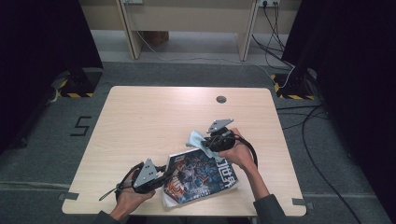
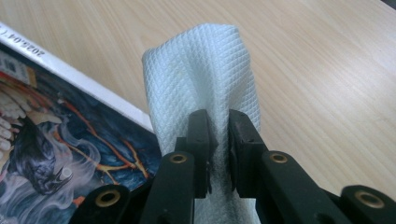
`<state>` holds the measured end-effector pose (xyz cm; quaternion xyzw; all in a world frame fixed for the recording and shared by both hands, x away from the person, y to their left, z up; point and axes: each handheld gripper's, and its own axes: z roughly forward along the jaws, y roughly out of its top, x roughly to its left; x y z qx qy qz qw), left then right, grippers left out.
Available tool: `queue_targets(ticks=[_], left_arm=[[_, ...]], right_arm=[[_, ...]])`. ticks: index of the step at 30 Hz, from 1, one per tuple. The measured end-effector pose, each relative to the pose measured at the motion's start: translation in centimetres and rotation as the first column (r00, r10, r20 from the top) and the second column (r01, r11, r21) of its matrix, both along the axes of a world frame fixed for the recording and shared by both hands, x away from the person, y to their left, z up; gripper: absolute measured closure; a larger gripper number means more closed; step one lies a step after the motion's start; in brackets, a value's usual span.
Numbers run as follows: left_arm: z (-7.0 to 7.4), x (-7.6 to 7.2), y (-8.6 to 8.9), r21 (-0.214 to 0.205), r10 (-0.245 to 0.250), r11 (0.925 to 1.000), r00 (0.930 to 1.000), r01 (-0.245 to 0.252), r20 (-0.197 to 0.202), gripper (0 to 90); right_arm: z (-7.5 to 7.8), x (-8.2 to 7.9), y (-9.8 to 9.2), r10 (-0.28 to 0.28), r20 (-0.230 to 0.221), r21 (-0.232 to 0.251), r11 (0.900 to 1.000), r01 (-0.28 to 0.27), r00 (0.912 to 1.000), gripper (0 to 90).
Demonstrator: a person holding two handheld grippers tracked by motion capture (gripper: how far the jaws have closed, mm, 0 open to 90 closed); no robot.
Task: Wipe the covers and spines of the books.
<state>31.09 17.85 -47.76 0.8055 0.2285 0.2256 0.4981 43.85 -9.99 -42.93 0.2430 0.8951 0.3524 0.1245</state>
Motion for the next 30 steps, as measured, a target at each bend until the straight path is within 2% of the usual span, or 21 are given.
queue_targets(ticks=[3,4,6,9,11,13,15,16,18,21,22,27,30], left_arm=[[0.0,-0.1,-0.1,0.005,-0.001,1.0,1.0,0.001,0.005,78.8],[0.0,-0.1,-0.2,0.013,-0.006,0.9999,0.9999,0.006,0.014,78.8],[0.1,-0.2,-0.2,0.014,-0.008,0.9999,0.9999,0.007,0.014,79.0],[0.0,-0.2,-0.2,0.015,-0.01,0.9998,0.9998,0.01,0.018,79.4],[0.0,-0.2,-0.3,0.014,-0.011,0.9998,0.9998,0.011,0.019,79.4],[0.1,-0.2,-0.3,0.017,-0.014,0.9998,0.9996,0.014,0.023,79.5],[0.1,-0.3,-0.3,0.022,-0.014,0.9997,0.9996,0.013,0.026,79.5],[0.1,-0.3,-0.4,0.024,-0.017,0.9996,0.9994,0.017,0.03,79.4],[0.1,-0.3,-0.4,0.024,-0.019,0.9996,0.9994,0.018,0.029,79.5],[0.1,-0.3,-0.4,0.024,-0.02,0.9995,0.9993,0.019,0.03,79.5],[0.1,-0.3,-0.4,0.022,-0.02,0.9996,0.9994,0.019,0.03,79.5],[0.1,-0.3,-0.4,0.02,-0.021,0.9996,0.9993,0.02,0.031,79.4],[0.1,-0.3,-0.4,0.02,-0.019,0.9996,0.9993,0.019,0.031,79.3]], right_arm=[[-0.1,0.3,0.0,-0.013,0.003,-0.008,0.9999,0.013,0.9999,80.4],[-0.6,0.9,-0.2,-0.045,-0.01,-0.01,0.9989,0.045,0.9989,80.4],[-0.9,1.2,-0.5,-0.054,-0.017,-0.007,0.9985,0.054,0.9984,80.5],[-2.3,2.5,-1.6,-0.115,-0.056,-0.002,0.9933,0.116,0.9917,80.8],[-2.6,2.8,-1.9,-0.129,-0.065,0.002,0.9916,0.129,0.9896,80.9],[-3.3,3.3,-2.8,-0.178,-0.075,-0.003,0.984,0.178,0.9812,80.9],[-3.6,3.5,-3.2,-0.187,-0.08,0.001,0.9822,0.188,0.9791,80.9],[-4.0,3.9,-3.8,-0.211,-0.098,0.017,0.9768,0.213,0.9726,81.0],[-4.2,4.1,-4.1,-0.217,-0.097,0.014,0.9755,0.219,0.9713,81.0],[-4.6,4.3,-4.7,-0.246,-0.111,0.017,0.9683,0.249,0.9629,81.0],[-4.7,4.4,-5.0,-0.267,-0.109,0.011,0.9628,0.27,0.9574,81.0],[-4.7,4.4,-5.3,-0.279,-0.113,0.015,0.9593,0.282,0.9537,81.2],[-4.3,3.9,-5.2,-0.271,-0.127,0.043,0.9596,0.278,0.9541,81.6]])
